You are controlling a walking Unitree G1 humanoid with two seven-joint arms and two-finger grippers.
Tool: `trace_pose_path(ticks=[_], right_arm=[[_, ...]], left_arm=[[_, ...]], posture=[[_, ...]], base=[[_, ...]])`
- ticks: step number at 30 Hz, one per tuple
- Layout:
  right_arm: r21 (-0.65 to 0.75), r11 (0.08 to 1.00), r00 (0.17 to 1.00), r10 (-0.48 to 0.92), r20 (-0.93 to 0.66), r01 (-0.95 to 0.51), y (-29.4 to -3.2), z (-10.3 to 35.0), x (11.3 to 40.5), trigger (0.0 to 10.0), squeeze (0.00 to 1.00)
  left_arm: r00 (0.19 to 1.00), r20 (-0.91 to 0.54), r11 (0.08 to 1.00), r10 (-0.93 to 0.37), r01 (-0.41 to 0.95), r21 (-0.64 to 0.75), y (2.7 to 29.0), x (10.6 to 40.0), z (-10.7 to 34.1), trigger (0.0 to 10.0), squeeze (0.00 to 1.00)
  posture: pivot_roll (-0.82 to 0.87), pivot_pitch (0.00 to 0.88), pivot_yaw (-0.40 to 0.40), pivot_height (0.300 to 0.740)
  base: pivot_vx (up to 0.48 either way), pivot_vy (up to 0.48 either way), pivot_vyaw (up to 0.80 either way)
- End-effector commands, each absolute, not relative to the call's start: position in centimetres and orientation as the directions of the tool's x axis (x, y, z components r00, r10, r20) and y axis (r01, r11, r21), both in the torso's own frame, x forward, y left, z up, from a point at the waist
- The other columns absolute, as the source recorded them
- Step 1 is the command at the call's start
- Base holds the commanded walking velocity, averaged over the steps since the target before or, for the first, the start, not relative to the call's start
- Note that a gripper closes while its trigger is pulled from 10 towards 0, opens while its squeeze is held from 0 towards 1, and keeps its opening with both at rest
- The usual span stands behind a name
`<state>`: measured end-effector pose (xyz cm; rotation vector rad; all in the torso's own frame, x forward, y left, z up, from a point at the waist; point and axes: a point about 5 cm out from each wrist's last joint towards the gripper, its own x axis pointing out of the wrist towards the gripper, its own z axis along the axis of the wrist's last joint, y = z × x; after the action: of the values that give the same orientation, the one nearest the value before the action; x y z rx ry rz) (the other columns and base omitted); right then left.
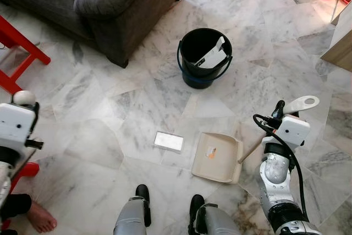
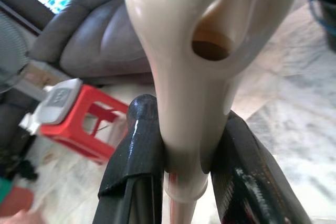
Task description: Sweep floor
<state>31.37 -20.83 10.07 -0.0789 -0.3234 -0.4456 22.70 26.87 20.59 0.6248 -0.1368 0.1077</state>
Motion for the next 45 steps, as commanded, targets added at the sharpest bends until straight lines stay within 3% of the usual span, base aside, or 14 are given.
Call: trace_pose_path(ticks=[1, 5, 10, 20, 26, 36, 45], right_arm=[[-0.031, 0.902, 0.879, -0.41, 0.244, 0.43, -20.8, 8.2, 30.6, 10.0, 0.0], [-0.032, 0.903, 0.88, -0.408, 0.242, 0.428, -20.8, 8.2, 30.6, 10.0, 0.0], [-0.029, 0.904, 0.88, -0.408, 0.243, 0.427, -20.8, 8.2, 30.6, 10.0, 0.0], [-0.026, 0.905, 0.881, -0.407, 0.241, 0.425, -20.8, 8.1, 30.5, 10.0, 0.0], [-0.027, 0.904, 0.881, -0.408, 0.241, 0.426, -20.9, 8.1, 30.5, 10.0, 0.0], [-0.025, 0.905, 0.881, -0.406, 0.243, 0.424, -20.9, 8.2, 30.5, 10.0, 0.0], [-0.028, 0.905, 0.882, -0.405, 0.242, 0.424, -21.0, 8.2, 30.6, 10.0, 0.0]], left_arm=[[0.969, 0.246, 0.785, 0.023, -0.17, 0.596, 25.6, 22.6, 21.6, 10.0, 0.0], [0.972, 0.231, 0.838, -0.031, -0.101, 0.536, 24.1, 22.8, 20.9, 10.0, 0.0], [0.976, 0.218, 0.901, -0.005, -0.09, 0.423, 23.7, 23.0, 20.0, 10.0, 0.0], [0.979, 0.204, 0.961, 0.021, -0.075, 0.264, 23.5, 23.3, 19.1, 10.0, 0.0], [0.98, 0.179, 0.979, 0.085, -0.115, 0.167, 24.7, 23.1, 18.6, 10.0, 0.0], [0.978, 0.2, 0.924, 0.054, -0.125, 0.362, 24.7, 23.2, 18.9, 10.0, 0.0], [0.977, 0.209, 0.9, 0.038, -0.124, 0.417, 24.2, 23.5, 18.9, 10.0, 0.0]], posture=[[0.26, 0.416, -0.001, 0.74], [0.26, 0.418, 0.0, 0.74], [0.25, 0.419, 0.0, 0.74], [0.25, 0.421, 0.002, 0.74], [0.25, 0.421, 0.002, 0.74], [0.25, 0.421, 0.0, 0.74], [0.24, 0.419, -0.001, 0.74]], base=[[0.0, 0.0, 0.0], [0.0, 0.0, 0.0], [0.0, 0.0, 0.0], [0.0, 0.0, 0.0], [0.0, 0.0, 0.0], [0.0, 0.0, 0.0], [0.0, 0.0, 0.0]])
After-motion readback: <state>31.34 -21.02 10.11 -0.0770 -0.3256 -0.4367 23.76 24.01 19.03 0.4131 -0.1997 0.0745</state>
